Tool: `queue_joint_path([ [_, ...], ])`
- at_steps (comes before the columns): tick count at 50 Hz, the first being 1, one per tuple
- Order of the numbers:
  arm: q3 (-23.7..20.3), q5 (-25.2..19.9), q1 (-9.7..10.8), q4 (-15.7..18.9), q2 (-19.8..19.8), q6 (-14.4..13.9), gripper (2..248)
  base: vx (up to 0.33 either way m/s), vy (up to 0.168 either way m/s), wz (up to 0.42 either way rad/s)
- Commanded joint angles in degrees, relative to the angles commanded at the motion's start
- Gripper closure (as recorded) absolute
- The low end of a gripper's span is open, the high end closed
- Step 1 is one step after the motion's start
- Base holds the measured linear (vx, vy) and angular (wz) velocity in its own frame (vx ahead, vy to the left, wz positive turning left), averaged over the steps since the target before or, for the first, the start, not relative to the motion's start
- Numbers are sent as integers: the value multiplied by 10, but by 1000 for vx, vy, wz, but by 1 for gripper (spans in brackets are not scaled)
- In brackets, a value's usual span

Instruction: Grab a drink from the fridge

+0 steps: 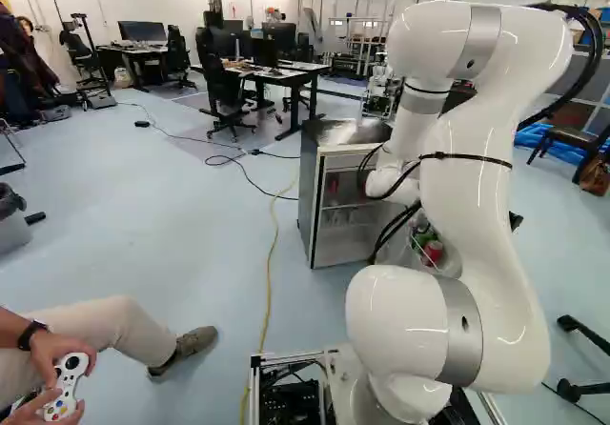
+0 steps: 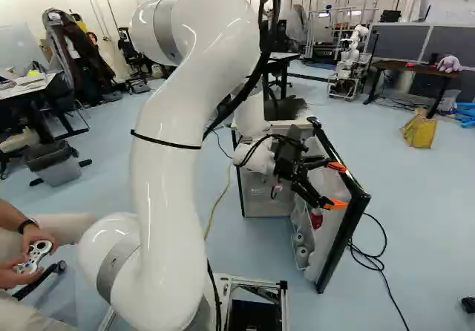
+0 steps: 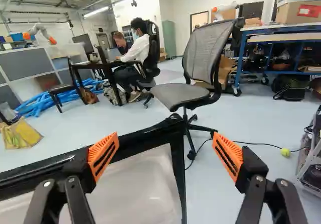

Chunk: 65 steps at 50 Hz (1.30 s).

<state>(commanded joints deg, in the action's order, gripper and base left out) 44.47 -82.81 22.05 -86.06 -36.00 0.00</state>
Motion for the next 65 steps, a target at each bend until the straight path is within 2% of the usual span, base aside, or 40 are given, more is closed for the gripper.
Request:
queue_joint_path([
  [12,35,0,25,0,-17,0,3,0,0,0],
  [27,35,0,27,7,-17,0,3,0,0,0],
  [37,4,0,21,55,-1,0,3,0,0,0],
  [65,-105,0,7,223,60,0,3,0,0,0],
])
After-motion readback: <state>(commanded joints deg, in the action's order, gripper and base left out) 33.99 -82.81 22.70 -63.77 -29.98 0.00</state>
